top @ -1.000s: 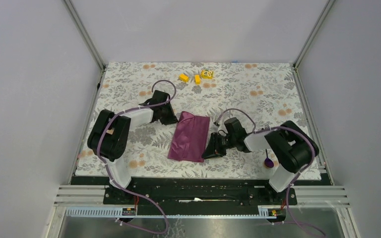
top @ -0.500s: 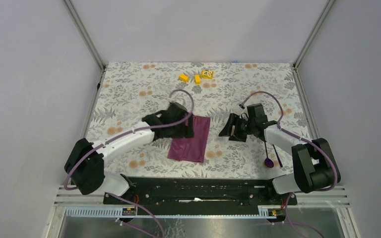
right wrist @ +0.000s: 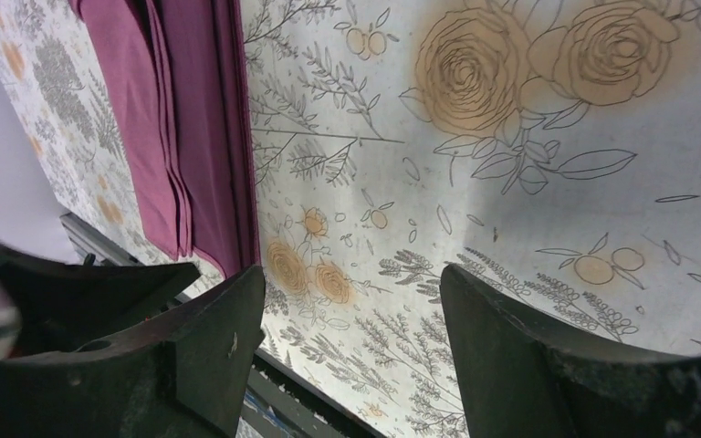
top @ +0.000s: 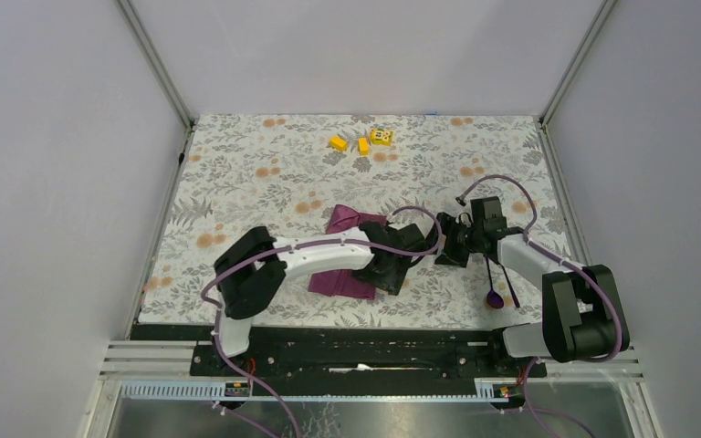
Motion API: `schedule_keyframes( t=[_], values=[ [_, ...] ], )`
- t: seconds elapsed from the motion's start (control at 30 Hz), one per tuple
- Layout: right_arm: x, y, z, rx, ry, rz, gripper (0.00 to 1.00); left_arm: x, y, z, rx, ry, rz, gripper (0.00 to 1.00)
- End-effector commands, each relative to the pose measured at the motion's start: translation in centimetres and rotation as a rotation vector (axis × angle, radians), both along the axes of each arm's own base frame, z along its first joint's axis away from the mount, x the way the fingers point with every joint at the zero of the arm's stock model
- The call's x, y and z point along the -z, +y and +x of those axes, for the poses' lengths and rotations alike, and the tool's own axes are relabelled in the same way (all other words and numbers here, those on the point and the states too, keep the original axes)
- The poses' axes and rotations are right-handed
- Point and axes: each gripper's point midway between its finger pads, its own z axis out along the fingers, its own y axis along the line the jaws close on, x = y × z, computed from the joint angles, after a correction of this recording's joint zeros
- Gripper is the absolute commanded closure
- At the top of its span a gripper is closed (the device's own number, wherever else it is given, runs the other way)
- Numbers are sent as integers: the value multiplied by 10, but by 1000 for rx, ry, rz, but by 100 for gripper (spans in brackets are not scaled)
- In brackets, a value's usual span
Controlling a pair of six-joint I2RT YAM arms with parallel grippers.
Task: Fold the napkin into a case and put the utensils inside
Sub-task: Rotate the 2/3-rectangle-folded napkin at the center of the board, then pick up the 2/3-rectangle-folded napkin from the center of the board.
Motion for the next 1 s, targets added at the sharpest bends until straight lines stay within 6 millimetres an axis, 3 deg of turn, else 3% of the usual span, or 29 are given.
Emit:
schedule_keyframes(
  t=[0.0, 0.53, 0.77, 0.97],
  values=[
    [-13, 6, -3, -42, -39, 42, 22, 1, 8, 2, -17, -7, 85, 30],
    [-13, 16, -10, -85, -33, 118, 23, 39, 12, -1, -32, 49, 177, 50],
    [-10, 20, -13, -96, -10, 142, 23, 54, 21, -6, -33, 85, 181, 66],
    [-7, 25, -14, -111, 9, 166, 22, 55, 27, -3, -29, 89, 172, 90]
  ],
)
